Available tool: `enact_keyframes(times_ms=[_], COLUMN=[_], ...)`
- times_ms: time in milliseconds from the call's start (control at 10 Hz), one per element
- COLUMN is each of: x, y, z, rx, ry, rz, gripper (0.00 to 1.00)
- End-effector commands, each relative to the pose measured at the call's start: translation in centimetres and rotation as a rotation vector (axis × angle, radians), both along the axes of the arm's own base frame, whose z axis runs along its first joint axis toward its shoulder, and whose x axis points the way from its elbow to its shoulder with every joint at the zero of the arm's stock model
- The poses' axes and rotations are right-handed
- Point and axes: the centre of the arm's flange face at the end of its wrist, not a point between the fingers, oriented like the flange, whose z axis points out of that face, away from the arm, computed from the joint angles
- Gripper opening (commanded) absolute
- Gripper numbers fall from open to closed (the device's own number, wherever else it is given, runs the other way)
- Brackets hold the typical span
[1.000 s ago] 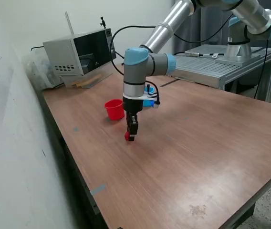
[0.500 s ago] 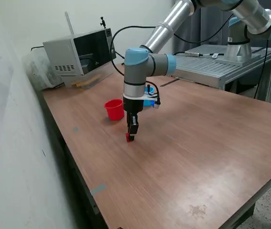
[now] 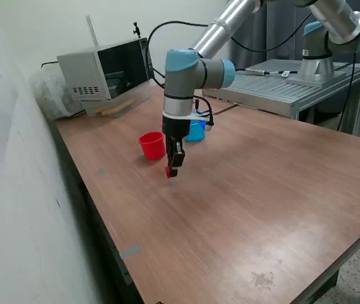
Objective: Place red objects in the red bin, and blue objects in the blue bin.
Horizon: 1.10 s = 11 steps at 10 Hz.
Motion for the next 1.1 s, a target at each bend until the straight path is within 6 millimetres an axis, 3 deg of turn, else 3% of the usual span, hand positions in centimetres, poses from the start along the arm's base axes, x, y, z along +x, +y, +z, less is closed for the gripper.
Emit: enact_keyframes(times_ms=[0, 200, 400, 700, 1000], x=[2.7, 5.1, 7.2, 7.9, 7.9], y=[0.0, 0.9, 2.5, 12.2, 15.3], z=[9.1, 13.5, 15.4, 14.5, 14.2], rx=[0.023, 0.037, 0.054, 0.062, 0.066], ry=[0.042, 0.045, 0.041, 0.002, -0.005], rz=[0.075, 0.105, 0.131, 0.031, 0.018], gripper=[0.0, 0.0, 0.0, 0.0, 0.0])
